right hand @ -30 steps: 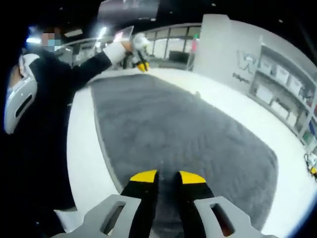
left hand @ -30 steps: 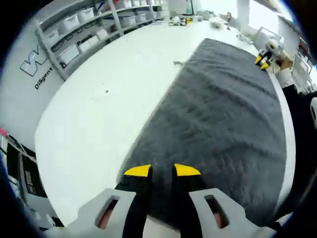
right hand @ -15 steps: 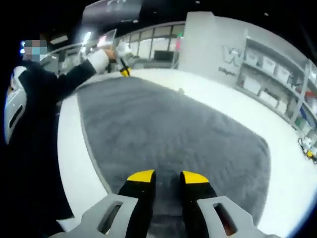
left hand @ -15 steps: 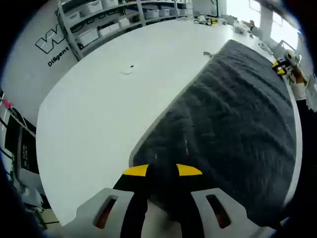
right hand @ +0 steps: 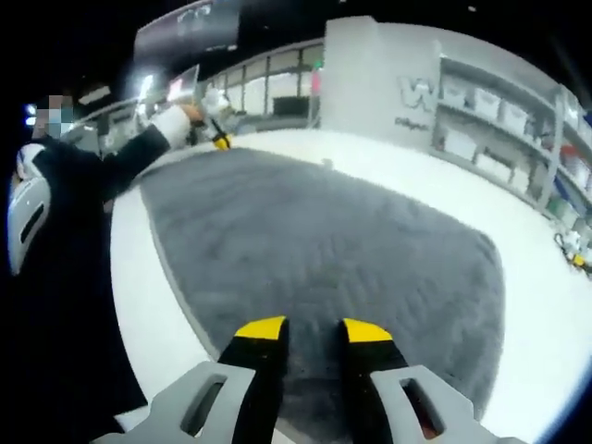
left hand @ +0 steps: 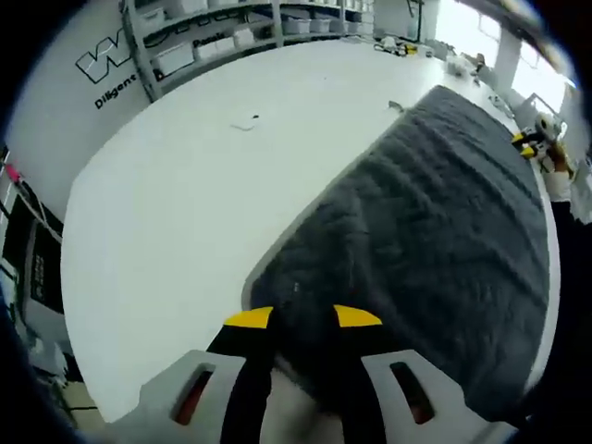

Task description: Open the folded towel by lifting each exposed corner and separating the folded layers until the towel lies flat within the target outline without major curled edges

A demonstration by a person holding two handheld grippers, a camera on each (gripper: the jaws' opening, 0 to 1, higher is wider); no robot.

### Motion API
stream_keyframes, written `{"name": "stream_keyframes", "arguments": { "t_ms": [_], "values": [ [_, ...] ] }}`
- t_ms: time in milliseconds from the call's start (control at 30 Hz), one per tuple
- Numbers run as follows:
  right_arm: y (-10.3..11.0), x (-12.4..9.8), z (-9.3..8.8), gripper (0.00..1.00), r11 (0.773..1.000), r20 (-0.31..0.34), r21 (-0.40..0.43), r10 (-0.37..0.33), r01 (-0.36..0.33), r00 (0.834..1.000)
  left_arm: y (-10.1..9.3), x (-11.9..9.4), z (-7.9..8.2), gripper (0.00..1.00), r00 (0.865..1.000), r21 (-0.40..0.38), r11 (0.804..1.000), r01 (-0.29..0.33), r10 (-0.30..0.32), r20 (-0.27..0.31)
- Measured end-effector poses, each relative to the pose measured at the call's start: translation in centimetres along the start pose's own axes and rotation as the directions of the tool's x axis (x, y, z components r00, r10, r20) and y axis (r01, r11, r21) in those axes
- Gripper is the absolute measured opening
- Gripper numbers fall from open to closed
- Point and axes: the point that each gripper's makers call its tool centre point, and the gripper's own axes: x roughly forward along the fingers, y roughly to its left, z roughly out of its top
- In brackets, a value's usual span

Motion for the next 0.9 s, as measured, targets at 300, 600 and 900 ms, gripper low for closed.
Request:
{"name": "stream_keyframes", "arguments": {
  "t_ms": [300,600,900],
  "values": [
    [-1.9,-1.8,2.8,0.37,0.996,0.152,-0.015,-0.083,0.087,0.985,-4.3,-3.1,2.3,0.52,0.995,0.127,0.988,0.089,-0.095,0.040],
    [-6.3,-5.1,6.4,0.69,0.955,0.384,0.264,-0.234,0.136,0.893,-6.1,-9.0,8.7,0.71,0.925,0.257,0.966,-0.002,-0.096,0.369],
    [-7.7,-10.5,11.7,0.91,0.935,0.657,0.335,-0.320,0.116,0.682,-10.4,-16.4,15.6,0.86,0.685,0.240,0.969,0.053,-0.210,0.698]
  ]
}}
